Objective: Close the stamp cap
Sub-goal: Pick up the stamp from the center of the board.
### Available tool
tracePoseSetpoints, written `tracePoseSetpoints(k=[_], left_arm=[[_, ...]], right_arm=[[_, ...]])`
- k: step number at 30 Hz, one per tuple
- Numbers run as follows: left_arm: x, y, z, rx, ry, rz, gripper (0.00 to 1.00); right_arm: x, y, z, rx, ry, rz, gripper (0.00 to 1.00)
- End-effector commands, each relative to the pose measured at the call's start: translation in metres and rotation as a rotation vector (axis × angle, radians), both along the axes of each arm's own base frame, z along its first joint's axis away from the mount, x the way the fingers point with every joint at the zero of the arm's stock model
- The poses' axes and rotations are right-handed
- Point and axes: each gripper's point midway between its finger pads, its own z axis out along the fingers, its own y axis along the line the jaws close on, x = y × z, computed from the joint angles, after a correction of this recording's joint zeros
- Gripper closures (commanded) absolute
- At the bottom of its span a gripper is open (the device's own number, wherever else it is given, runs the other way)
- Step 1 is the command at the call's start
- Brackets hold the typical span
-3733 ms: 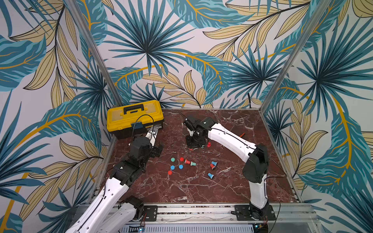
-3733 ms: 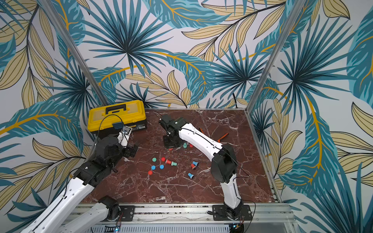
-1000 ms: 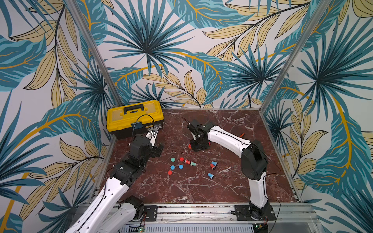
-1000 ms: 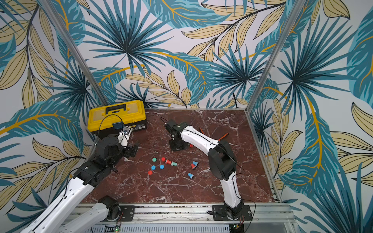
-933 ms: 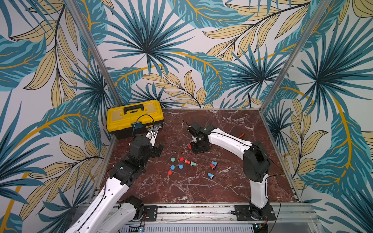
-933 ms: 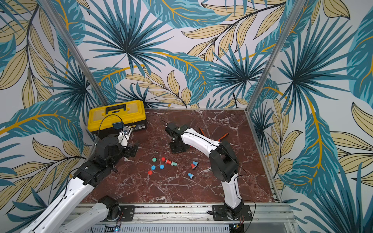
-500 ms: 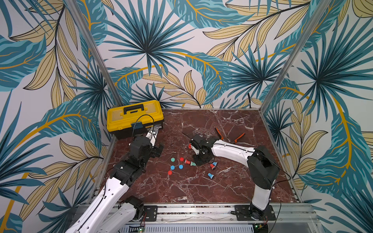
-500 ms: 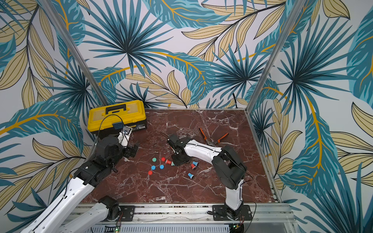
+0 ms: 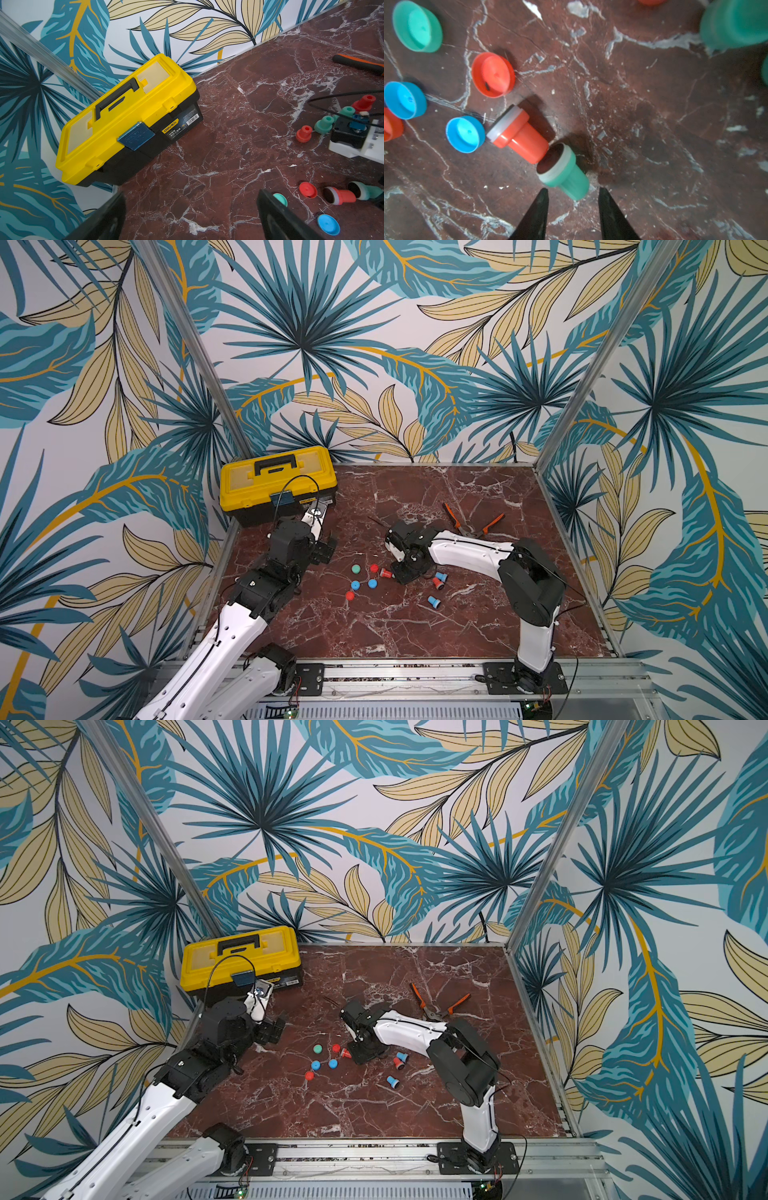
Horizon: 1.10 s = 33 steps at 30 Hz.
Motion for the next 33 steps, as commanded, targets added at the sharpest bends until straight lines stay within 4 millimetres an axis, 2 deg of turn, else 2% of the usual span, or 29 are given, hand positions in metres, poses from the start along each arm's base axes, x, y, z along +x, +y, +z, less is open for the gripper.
tracePoseSetpoints(k=[1, 12, 24, 33], left_arm=[[0.002, 0.003, 0.001, 0.010, -0.006, 0.011, 0.00], [0.003, 0.002, -0.002, 0.012, 0.003, 0.007, 0.00], [0.004, 0.001, -0.004, 0.016, 0.011, 0.006, 0.00], [0.005, 0.000, -0.005, 0.015, 0.016, 0.002, 0.00]], right_arm=[[0.002, 0.004, -0.006, -0.010, 0.001, 0.027, 0.58], [0.011, 0.009, -0.006, -0.026, -0.011, 0.045, 0.60], [0.008, 0.007, -0.018, -0.040, 0.009, 0.040, 0.69], [0.010, 0.006, -0.015, -0.035, -0.007, 0.027, 0.80]])
